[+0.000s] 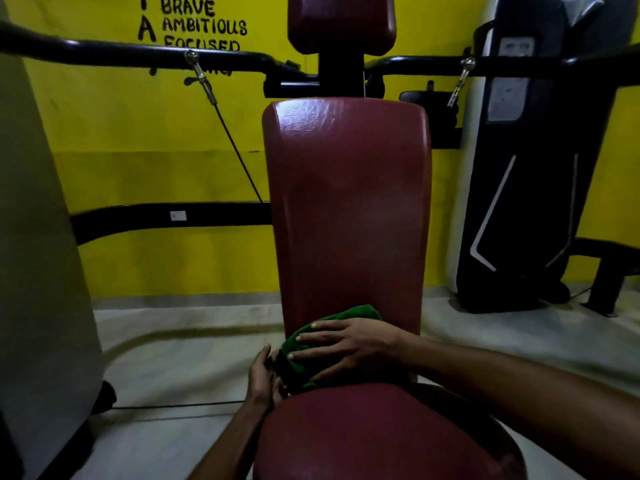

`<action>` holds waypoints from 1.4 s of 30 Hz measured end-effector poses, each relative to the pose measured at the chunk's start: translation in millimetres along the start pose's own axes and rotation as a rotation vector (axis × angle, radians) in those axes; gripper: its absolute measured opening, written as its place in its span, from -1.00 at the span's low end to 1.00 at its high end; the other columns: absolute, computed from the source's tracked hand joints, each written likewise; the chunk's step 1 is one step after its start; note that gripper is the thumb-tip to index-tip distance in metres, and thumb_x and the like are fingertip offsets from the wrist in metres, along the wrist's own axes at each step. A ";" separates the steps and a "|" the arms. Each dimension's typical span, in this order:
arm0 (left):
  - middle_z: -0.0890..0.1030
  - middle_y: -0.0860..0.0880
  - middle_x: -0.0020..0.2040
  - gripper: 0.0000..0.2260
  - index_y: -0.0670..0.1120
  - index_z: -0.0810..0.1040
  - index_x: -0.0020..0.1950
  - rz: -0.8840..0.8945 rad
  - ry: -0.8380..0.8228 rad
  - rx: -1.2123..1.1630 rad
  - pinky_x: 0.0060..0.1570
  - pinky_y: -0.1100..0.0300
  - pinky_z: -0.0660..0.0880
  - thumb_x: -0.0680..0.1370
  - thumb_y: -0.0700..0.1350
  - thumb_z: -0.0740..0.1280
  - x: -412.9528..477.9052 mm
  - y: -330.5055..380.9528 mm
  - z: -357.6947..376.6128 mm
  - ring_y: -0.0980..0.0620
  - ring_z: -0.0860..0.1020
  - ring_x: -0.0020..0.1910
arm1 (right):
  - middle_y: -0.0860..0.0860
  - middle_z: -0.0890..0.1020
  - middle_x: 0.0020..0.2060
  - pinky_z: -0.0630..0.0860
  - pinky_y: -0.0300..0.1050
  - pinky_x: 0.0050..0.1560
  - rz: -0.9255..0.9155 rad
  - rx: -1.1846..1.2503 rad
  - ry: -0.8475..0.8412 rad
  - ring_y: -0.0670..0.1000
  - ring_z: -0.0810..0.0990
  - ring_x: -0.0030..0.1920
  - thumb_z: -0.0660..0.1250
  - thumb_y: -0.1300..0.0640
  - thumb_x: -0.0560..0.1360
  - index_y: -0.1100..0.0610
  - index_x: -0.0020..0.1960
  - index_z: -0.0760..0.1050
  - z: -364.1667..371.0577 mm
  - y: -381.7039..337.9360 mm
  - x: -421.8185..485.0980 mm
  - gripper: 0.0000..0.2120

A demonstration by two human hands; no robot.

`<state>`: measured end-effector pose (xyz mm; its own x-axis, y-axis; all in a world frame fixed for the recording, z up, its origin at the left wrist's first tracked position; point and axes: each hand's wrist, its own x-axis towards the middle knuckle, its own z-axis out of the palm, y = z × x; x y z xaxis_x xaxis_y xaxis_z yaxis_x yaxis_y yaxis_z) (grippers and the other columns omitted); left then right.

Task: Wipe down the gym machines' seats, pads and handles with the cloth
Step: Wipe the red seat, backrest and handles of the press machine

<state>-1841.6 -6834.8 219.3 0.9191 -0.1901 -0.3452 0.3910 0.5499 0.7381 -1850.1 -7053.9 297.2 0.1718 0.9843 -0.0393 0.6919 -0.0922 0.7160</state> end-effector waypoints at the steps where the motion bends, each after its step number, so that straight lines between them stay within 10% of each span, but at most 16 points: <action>1: 0.70 -0.21 -0.13 -0.47 -0.21 0.73 -0.03 0.004 -0.022 -0.021 -0.28 0.08 0.62 0.68 0.06 0.04 0.9 -1.1 0.6 -0.18 0.67 -0.21 | 0.22 0.25 0.59 0.10 0.22 0.60 0.015 0.015 0.035 0.28 0.14 0.61 0.25 0.16 0.68 0.07 0.56 0.34 4.1 2.3 7.6 -0.55; 3: 0.70 -0.18 -0.25 -0.39 -0.17 0.75 -0.25 0.012 -0.069 -0.056 -0.42 0.13 0.61 0.69 0.04 0.01 -1.1 -0.9 1.5 -0.13 0.68 -0.33 | 0.26 0.36 0.53 0.17 0.24 0.57 0.054 0.058 0.031 0.29 0.26 0.57 0.26 0.12 0.69 0.11 0.50 0.46 5.2 5.7 25.7 -0.62; 8: 0.69 -0.14 -0.30 -0.57 -0.21 0.54 0.21 0.030 0.008 -0.067 -0.32 0.13 0.54 0.69 0.07 0.04 -8.6 10.4 7.8 -0.13 0.59 -0.23 | 0.33 0.57 0.30 0.31 0.25 0.51 0.009 -0.022 0.062 0.34 0.51 0.37 0.18 0.14 0.70 0.21 0.38 0.42 -2.0 47.2 40.2 -0.71; 12: 0.64 -0.12 -0.42 -0.55 -0.24 0.57 0.03 0.006 0.003 0.073 -0.45 0.22 0.48 0.68 0.08 0.05 -15.4 19.0 18.7 -0.13 0.58 -0.33 | 0.34 0.58 0.28 0.26 0.26 0.53 0.156 -0.060 0.109 0.35 0.52 0.35 0.17 0.08 0.68 0.26 0.26 0.54 -33.6 95.2 43.0 -0.68; 20: 0.63 -0.13 -0.05 -0.50 -0.09 0.60 -0.02 0.092 0.041 0.234 -0.14 0.09 0.49 0.65 0.23 0.03 -20.1 49.7 55.0 -0.11 0.56 -0.08 | 0.25 0.61 0.27 0.43 0.23 0.38 0.141 -0.103 -0.006 0.27 0.54 0.36 0.09 -0.01 0.66 0.23 0.22 0.63 -60.1 124.8 50.8 -0.57; 26: 0.56 -0.10 -0.21 -0.59 -0.09 0.52 -0.14 0.247 0.048 0.204 -0.31 0.18 0.38 0.68 0.08 0.02 -17.3 97.8 97.0 -0.05 0.48 -0.28 | 0.12 0.44 0.42 0.44 0.14 0.45 0.272 -0.360 0.389 0.10 0.26 0.54 0.18 0.21 0.64 0.23 0.02 0.58 -104.6 156.6 52.3 -0.80; 35: 0.63 -0.18 0.00 -0.48 -0.07 0.59 -0.18 0.368 0.118 -0.139 -0.14 0.00 0.55 0.44 0.37 0.16 25.3 161.0 163.4 -0.16 0.59 -0.15 | 0.18 0.66 0.22 0.46 0.17 0.34 0.477 -0.155 0.284 0.25 0.58 0.31 0.43 -0.02 0.50 0.22 0.16 0.66 -112.4 232.9 62.5 -0.64; 38: 0.64 -0.17 0.12 -0.37 -0.10 0.65 0.08 0.420 0.202 0.001 0.09 -0.12 0.57 0.48 0.38 0.09 11.1 172.5 183.1 -0.22 0.61 0.00 | 0.17 0.67 0.22 0.48 0.22 0.32 0.702 -0.125 0.346 0.25 0.57 0.32 0.42 -0.05 0.50 0.20 0.17 0.67 -123.6 254.8 74.4 -0.63; 42: 0.56 -0.23 0.18 -0.67 -0.13 0.46 0.23 0.710 0.379 0.566 -0.10 0.05 0.38 0.70 0.03 0.02 -6.6 171.6 190.2 -0.23 0.55 0.09 | 0.16 0.66 0.23 0.46 0.21 0.34 0.789 -0.130 0.384 0.24 0.56 0.33 0.46 -0.08 0.48 0.14 0.21 0.66 -120.8 261.7 82.9 -0.61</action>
<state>-1771.2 -6893.8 458.4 0.9117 0.3614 0.1955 -0.1887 -0.0543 0.9805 -1739.5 -6978.2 565.6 0.3021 0.6260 0.7189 0.3823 -0.7704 0.5102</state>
